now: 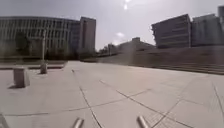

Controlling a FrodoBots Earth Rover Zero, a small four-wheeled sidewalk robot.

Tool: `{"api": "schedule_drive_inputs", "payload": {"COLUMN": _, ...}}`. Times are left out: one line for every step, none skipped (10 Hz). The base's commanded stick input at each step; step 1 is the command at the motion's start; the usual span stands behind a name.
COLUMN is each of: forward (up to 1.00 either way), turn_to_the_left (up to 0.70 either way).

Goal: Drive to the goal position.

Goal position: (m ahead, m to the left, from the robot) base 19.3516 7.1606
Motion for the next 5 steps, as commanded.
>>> {"api": "schedule_drive_inputs", "payload": {"forward": 0.70, "turn_to_the_left": 0.01}}
{"api": "schedule_drive_inputs", "payload": {"forward": 0.70, "turn_to_the_left": 0.01}}
{"api": "schedule_drive_inputs", "payload": {"forward": 0.70, "turn_to_the_left": 0.01}}
{"api": "schedule_drive_inputs", "payload": {"forward": 0.70, "turn_to_the_left": 0.01}}
{"api": "schedule_drive_inputs", "payload": {"forward": 0.70, "turn_to_the_left": 0.01}}
